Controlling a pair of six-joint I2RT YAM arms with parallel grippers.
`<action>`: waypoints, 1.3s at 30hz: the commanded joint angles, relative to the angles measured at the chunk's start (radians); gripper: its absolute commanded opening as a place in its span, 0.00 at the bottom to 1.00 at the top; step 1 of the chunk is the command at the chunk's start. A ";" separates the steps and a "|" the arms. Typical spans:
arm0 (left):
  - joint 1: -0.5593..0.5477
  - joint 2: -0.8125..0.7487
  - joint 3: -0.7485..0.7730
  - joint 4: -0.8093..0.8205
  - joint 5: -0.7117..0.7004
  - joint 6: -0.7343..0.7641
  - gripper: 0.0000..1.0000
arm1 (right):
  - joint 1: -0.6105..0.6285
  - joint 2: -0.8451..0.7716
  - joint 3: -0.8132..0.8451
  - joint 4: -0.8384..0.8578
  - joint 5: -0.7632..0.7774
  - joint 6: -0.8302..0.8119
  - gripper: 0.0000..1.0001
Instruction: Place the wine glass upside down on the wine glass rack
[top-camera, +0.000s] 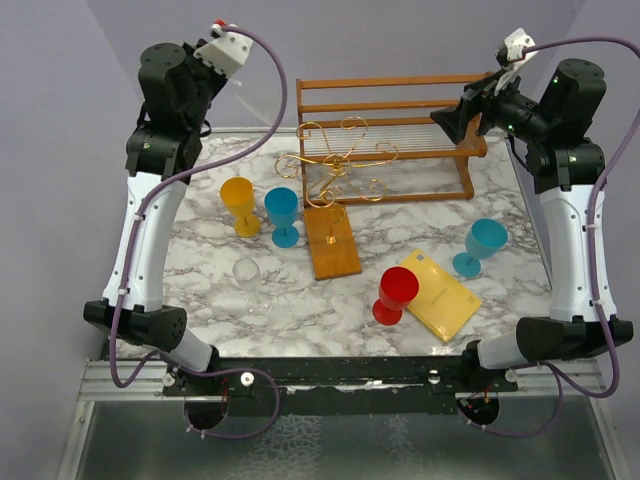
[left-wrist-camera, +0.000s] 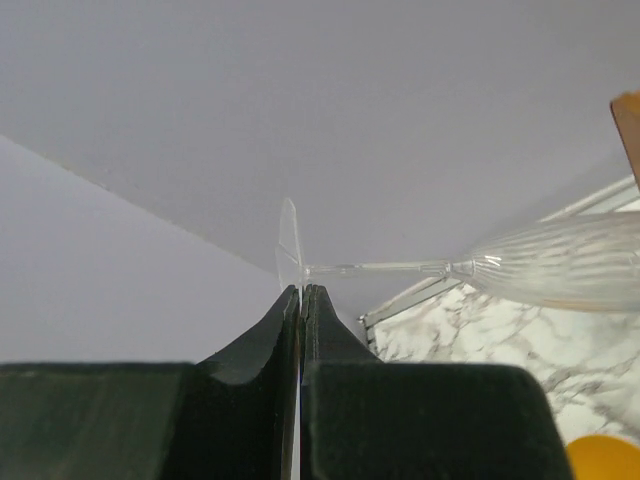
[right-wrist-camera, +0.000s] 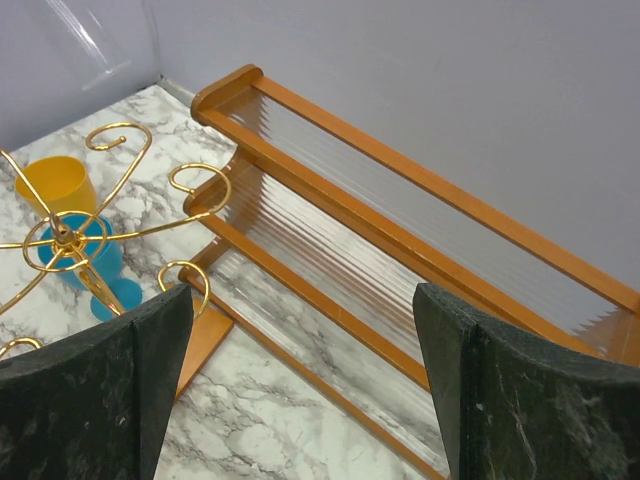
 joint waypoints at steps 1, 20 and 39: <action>-0.085 0.017 -0.011 -0.049 -0.123 0.321 0.00 | 0.003 0.006 0.019 -0.026 -0.019 -0.035 0.91; -0.275 0.083 -0.011 -0.238 -0.003 0.577 0.00 | 0.003 -0.006 -0.036 -0.022 -0.015 -0.057 0.91; -0.417 0.125 0.042 -0.311 0.089 0.537 0.00 | 0.003 -0.024 -0.061 -0.004 -0.030 -0.054 0.92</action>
